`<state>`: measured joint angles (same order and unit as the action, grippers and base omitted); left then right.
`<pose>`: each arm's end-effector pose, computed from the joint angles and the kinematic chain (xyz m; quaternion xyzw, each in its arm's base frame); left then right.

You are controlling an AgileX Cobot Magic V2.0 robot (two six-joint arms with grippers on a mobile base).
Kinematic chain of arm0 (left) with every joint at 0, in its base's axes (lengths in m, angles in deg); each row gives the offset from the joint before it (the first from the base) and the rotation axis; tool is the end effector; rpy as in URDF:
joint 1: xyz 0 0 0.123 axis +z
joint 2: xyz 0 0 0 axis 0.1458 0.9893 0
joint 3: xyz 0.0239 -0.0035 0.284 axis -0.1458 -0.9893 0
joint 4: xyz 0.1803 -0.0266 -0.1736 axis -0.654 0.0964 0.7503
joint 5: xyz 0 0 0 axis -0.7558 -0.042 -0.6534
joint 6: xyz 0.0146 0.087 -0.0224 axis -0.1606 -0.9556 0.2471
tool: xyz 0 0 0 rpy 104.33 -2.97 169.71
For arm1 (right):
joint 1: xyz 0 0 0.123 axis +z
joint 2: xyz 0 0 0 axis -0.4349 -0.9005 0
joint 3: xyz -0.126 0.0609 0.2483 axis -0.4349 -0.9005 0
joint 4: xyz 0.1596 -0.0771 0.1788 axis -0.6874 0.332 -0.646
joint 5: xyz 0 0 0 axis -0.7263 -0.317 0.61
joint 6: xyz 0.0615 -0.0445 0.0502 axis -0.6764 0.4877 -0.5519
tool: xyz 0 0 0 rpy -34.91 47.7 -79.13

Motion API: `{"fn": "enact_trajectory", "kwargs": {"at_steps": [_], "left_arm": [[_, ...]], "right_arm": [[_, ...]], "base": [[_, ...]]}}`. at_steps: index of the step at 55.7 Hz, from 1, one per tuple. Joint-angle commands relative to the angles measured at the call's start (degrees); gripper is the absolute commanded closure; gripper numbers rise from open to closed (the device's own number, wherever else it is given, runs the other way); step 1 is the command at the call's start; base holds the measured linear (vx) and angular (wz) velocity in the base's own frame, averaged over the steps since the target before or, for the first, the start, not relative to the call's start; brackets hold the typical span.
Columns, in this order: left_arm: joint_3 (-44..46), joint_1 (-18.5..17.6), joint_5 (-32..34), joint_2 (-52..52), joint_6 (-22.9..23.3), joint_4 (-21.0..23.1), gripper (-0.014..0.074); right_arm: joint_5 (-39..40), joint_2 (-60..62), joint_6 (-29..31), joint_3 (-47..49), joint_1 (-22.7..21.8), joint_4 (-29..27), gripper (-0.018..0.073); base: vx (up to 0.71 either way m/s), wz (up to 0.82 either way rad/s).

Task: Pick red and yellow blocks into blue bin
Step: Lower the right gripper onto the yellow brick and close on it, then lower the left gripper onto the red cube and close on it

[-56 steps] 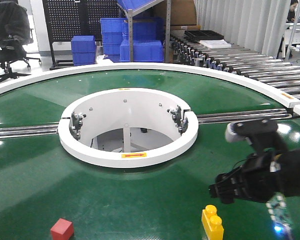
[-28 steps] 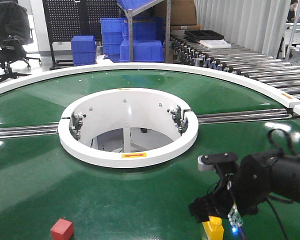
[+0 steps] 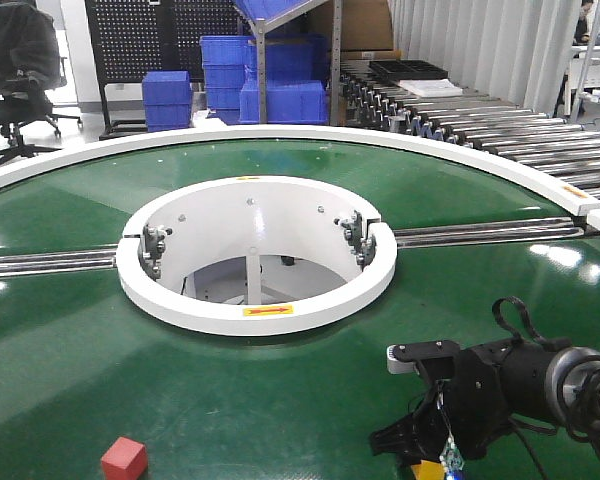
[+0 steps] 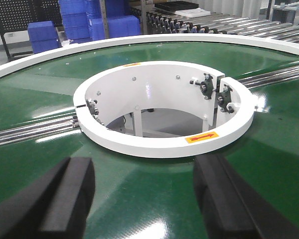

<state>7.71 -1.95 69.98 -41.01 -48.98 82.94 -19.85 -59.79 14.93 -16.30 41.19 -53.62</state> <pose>0.1697 -0.0313 0.3621 0.0880 0.7523 -0.0446 0.6513 0.3826 0.1059 0.1565 -0.0887 0.9744 0.0392 0.2028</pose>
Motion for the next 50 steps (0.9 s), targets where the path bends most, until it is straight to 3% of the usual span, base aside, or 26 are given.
{"fn": "enact_trajectory", "kwargs": {"at_steps": [1,5,13,25,33,50], "left_arm": [[2.22,-0.45,4.55,-0.29,0.13,0.15,0.0045],[2.35,-0.45,2.67,-0.29,0.73,0.74,0.0045],[6.60,-0.45,-10.83,1.74,1.78,0.51,0.0045],[20.08,-0.45,-26.31,16.49,-4.57,0.78,0.0045],[26.22,-0.45,-31.39,28.44,-4.57,2.10,0.0045],[34.85,-0.45,-34.41,48.49,-4.65,2.25,0.0045]], "right_arm": [[2.35,2.81,0.45,1.86,0.02,0.58,0.0538],[2.21,3.55,1.24,1.86,0.02,0.58,0.0575],[1.76,5.55,4.57,1.86,0.02,0.58,0.0573],[2.16,6.62,6.01,1.86,0.02,0.21,0.0571],[2.09,6.57,6.01,1.86,0.02,0.10,0.0569],[2.14,6.57,6.01,1.86,0.02,0.15,0.0569]], "base": [[0.00,0.00],[0.00,0.00],[0.00,0.00],[0.00,0.00],[0.00,0.00],[0.00,0.00]]}}
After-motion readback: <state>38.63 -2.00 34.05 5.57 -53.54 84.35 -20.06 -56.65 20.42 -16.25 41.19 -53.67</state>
